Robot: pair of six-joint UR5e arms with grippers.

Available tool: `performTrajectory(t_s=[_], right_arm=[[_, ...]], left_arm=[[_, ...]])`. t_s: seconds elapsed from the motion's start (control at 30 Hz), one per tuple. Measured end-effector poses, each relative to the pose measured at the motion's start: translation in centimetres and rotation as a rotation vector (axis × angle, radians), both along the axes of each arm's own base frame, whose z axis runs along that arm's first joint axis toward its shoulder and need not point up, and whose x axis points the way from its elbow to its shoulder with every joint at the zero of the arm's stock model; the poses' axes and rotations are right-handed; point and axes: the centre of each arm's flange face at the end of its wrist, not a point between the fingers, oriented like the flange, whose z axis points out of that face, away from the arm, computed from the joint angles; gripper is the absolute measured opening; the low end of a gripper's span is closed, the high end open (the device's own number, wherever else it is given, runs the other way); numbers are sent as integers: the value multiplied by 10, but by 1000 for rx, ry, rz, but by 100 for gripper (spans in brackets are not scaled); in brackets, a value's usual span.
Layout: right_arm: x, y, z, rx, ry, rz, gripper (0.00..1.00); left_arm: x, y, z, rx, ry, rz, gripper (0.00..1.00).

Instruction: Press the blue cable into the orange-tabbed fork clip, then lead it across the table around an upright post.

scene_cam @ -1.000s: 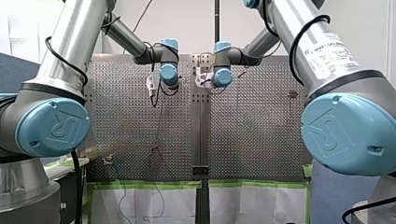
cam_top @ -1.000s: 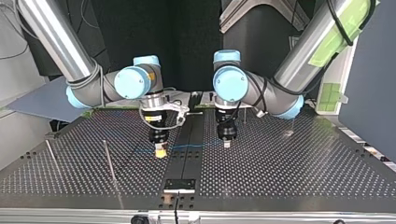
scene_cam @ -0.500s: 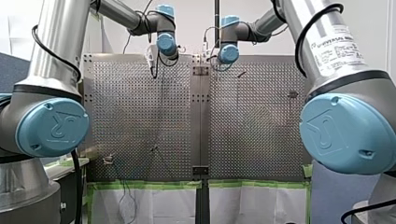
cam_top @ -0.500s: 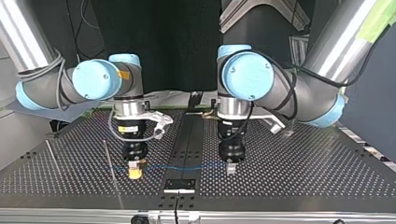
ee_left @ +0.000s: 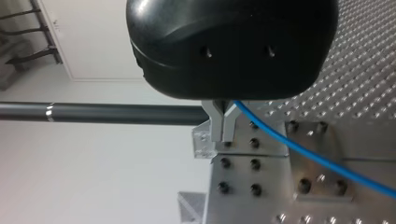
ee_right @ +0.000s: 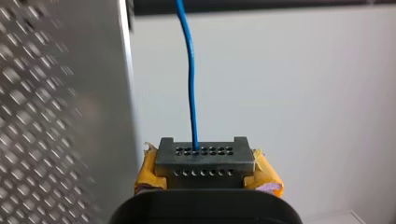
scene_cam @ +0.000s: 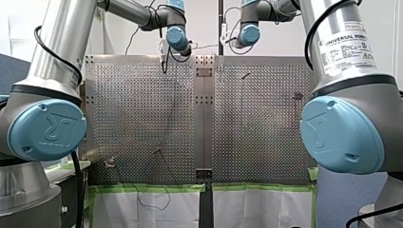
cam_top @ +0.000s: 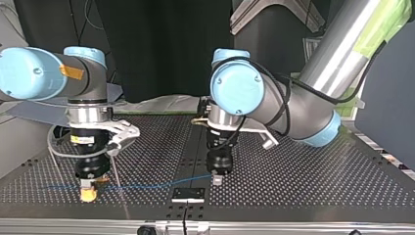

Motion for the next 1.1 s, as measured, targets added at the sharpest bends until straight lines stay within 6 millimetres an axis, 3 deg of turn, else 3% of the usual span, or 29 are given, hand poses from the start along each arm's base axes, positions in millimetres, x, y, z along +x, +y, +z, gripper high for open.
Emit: performTrajectory(t_s=[0.5, 0.77, 1.1], right_arm=[[-85, -1, 61, -81, -36, -120, 0], [-104, -15, 33, -36, -15, -157, 0], [-105, -32, -2, 19, 10, -160, 0]], left_arm=[[9, -57, -27, 9, 90, -74, 1], [14, -87, -43, 1, 128, -122, 1], [32, -114, -43, -105, 106, -181, 1]])
